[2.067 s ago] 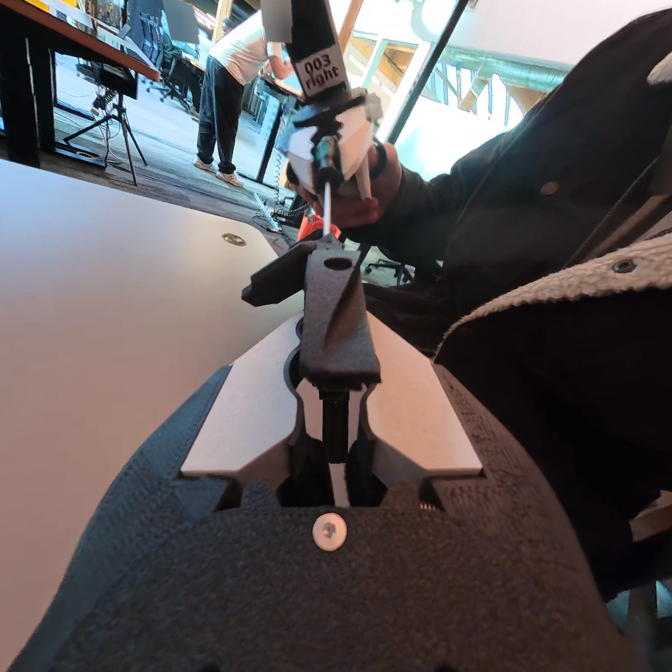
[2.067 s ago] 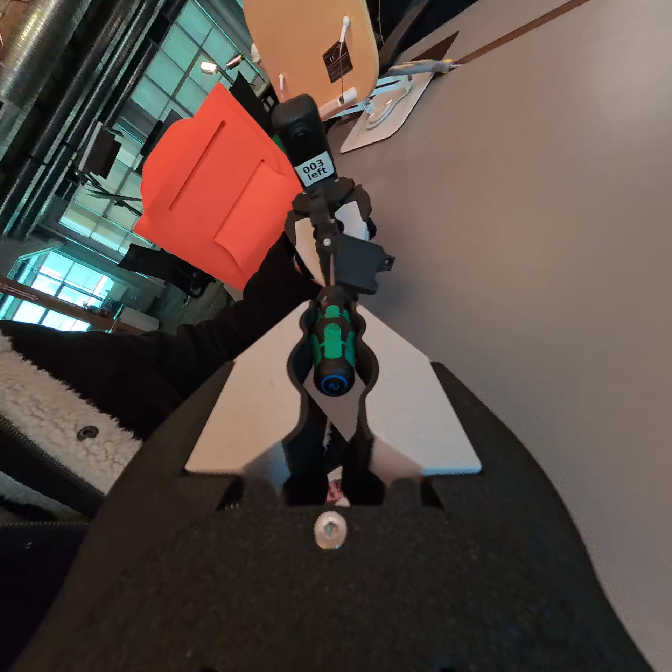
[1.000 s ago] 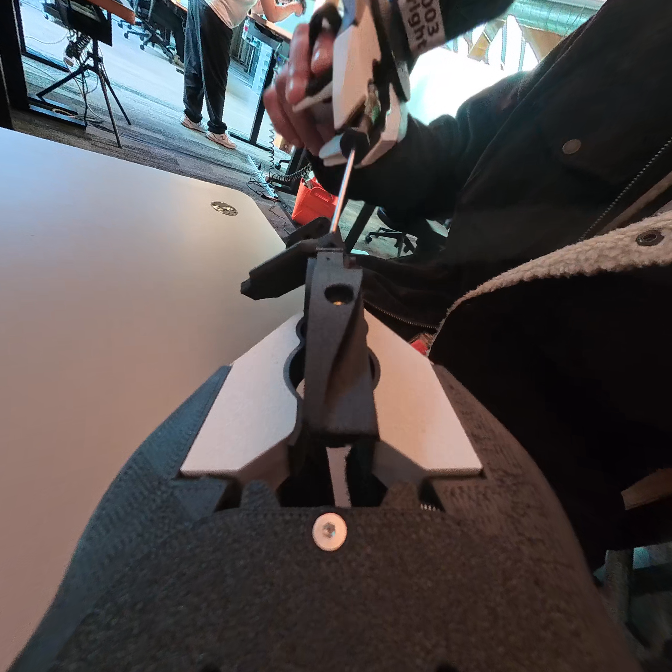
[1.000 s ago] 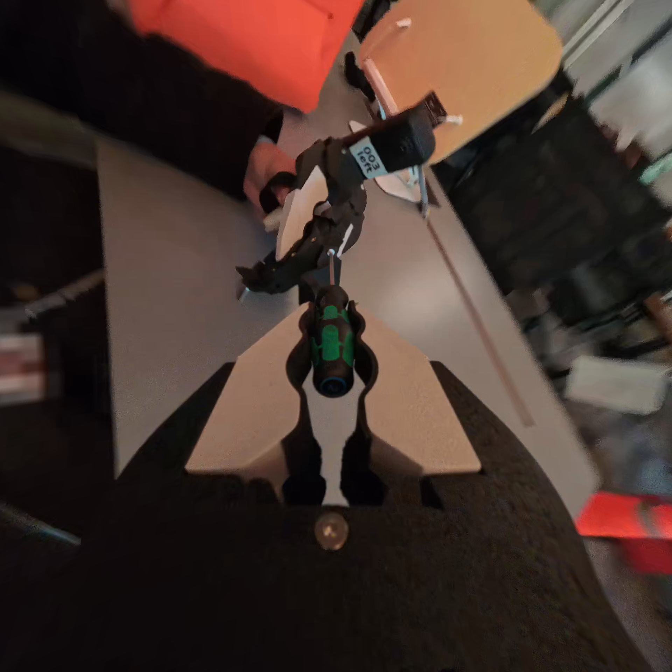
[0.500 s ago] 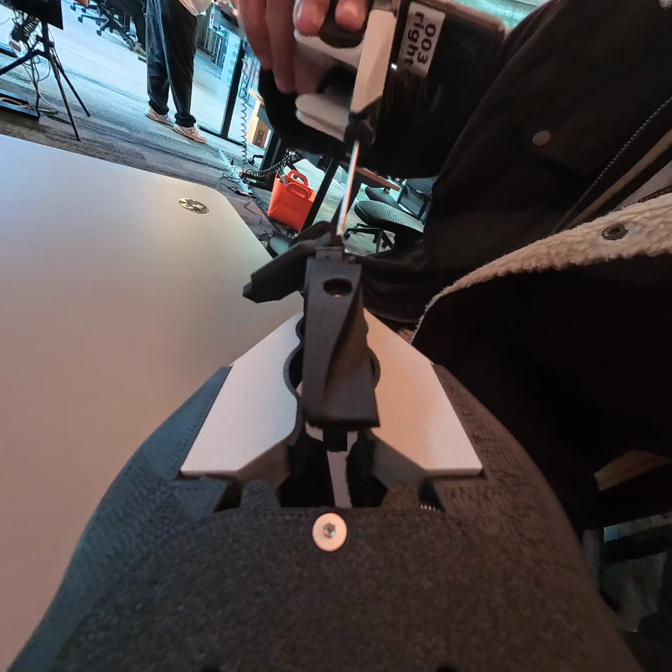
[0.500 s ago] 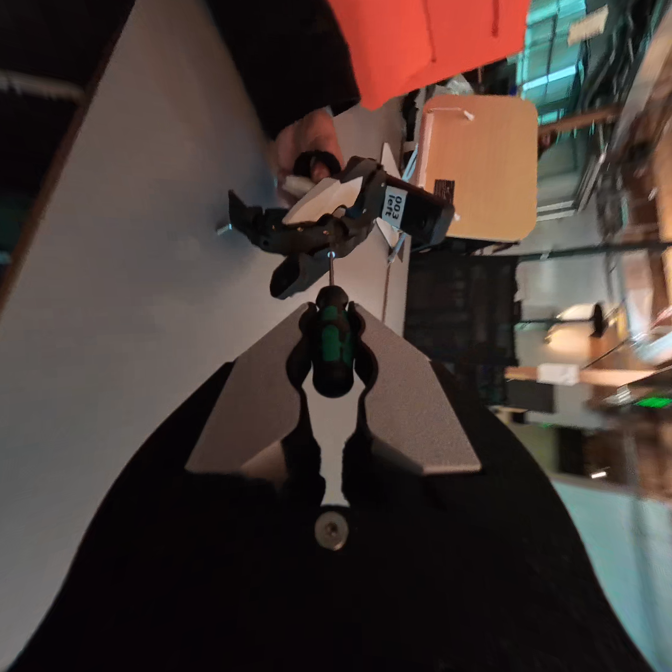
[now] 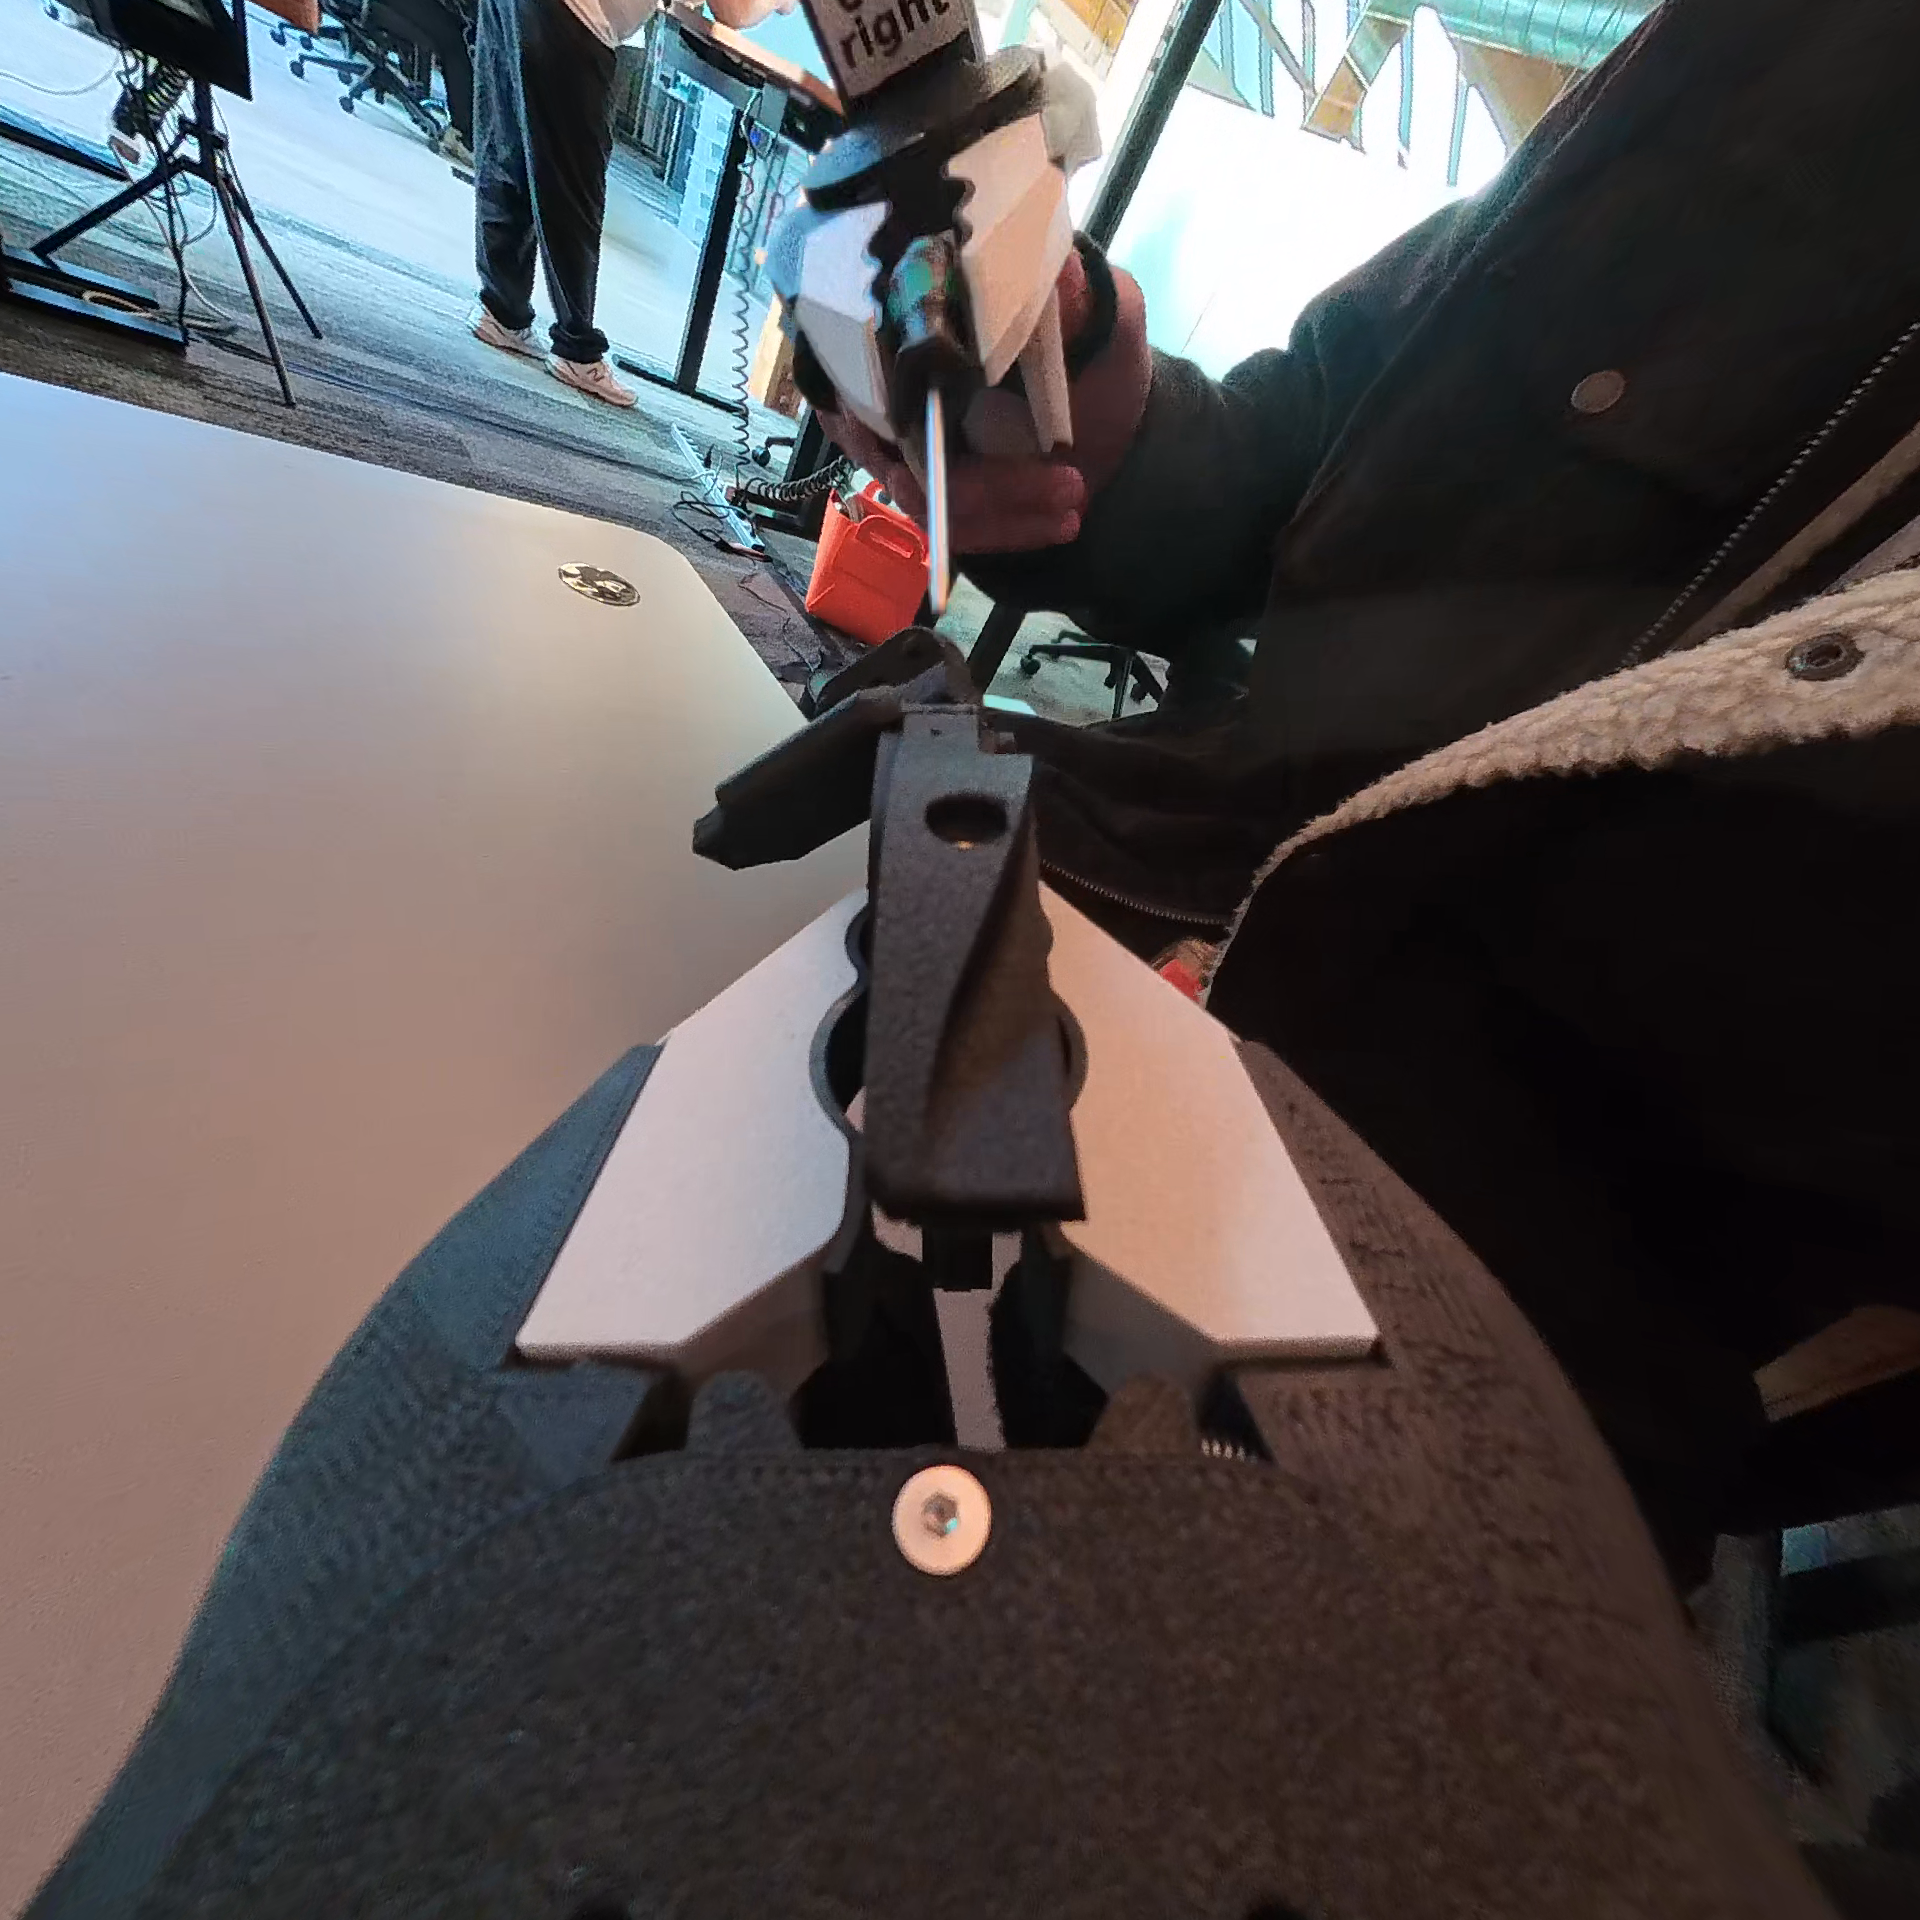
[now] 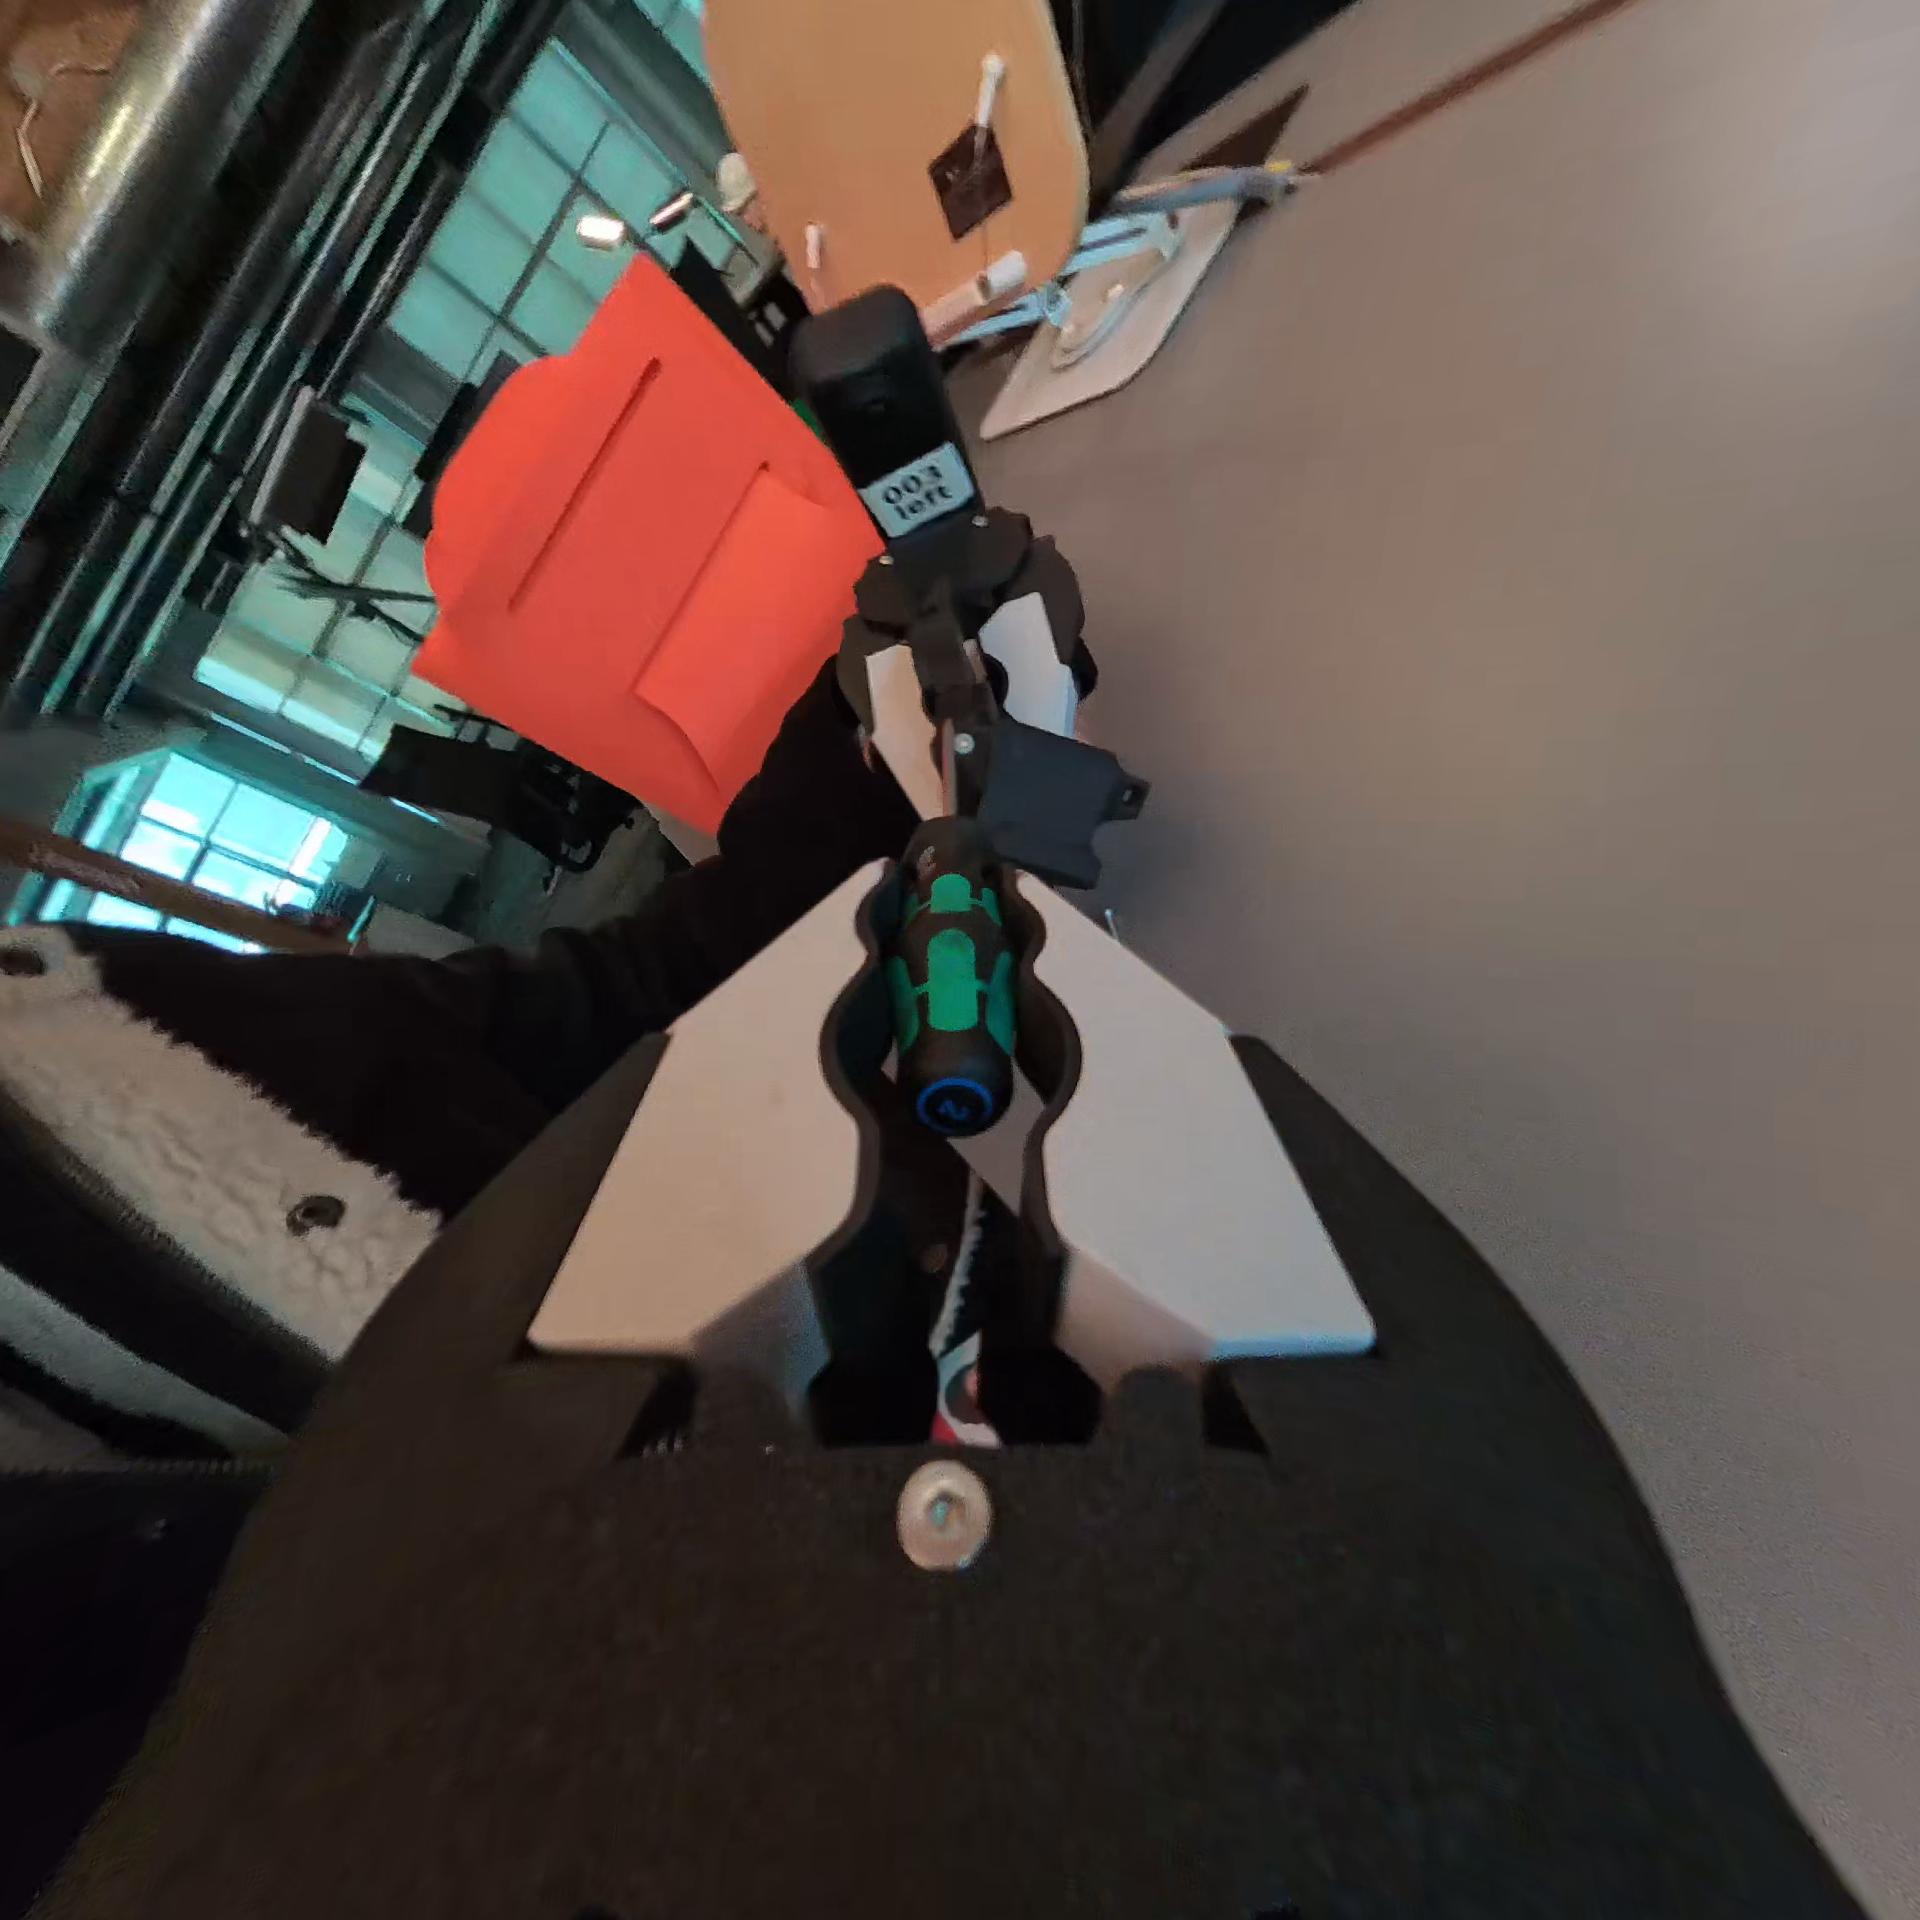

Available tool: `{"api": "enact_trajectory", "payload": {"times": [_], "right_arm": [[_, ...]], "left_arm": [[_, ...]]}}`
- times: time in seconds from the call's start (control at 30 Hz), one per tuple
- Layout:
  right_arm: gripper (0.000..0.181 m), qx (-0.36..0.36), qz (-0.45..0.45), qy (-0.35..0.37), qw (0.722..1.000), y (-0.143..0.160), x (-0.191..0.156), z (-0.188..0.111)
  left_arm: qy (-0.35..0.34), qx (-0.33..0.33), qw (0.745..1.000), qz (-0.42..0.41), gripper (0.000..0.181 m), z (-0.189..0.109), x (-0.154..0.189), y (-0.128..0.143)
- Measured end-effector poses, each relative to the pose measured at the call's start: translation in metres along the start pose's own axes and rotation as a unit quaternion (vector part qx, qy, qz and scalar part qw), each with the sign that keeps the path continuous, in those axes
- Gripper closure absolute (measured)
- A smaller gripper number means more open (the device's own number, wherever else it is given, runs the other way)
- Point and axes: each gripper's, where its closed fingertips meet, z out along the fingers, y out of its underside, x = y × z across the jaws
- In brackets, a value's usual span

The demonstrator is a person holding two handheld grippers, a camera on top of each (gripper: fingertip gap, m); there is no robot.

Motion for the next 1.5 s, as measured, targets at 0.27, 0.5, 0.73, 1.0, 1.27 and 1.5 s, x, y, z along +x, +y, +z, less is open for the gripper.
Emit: {"api": "enact_trajectory", "payload": {"times": [0.27, 0.5, 0.73, 1.0, 1.27, 1.5], "right_arm": [[0.165, -0.031, 0.008, 0.017, 0.999, 0.008, 0.000, 0.005], [0.165, -0.040, 0.001, 0.023, 0.999, 0.009, 0.002, 0.004], [0.165, -0.052, -0.007, 0.032, 0.998, 0.009, 0.002, 0.004], [0.164, -0.052, -0.016, 0.043, 0.998, 0.010, 0.006, 0.004], [0.165, -0.060, -0.017, 0.045, 0.997, 0.011, 0.005, 0.003], [0.165, -0.060, -0.017, 0.045, 0.997, 0.011, 0.003, 0.003]], "left_arm": [[0.001, -0.005, 1.000, 0.005, 0.159, 0.003, 0.003, 0.000], [-0.005, -0.018, 1.000, 0.008, 0.159, 0.005, 0.001, 0.004], [-0.013, -0.028, 0.999, 0.010, 0.159, 0.006, -0.001, 0.007], [-0.020, -0.040, 0.999, 0.010, 0.159, 0.008, -0.003, 0.011], [-0.017, -0.038, 0.999, 0.008, 0.159, 0.009, -0.003, 0.011], [-0.015, -0.038, 0.999, 0.005, 0.159, 0.009, -0.003, 0.011]]}}
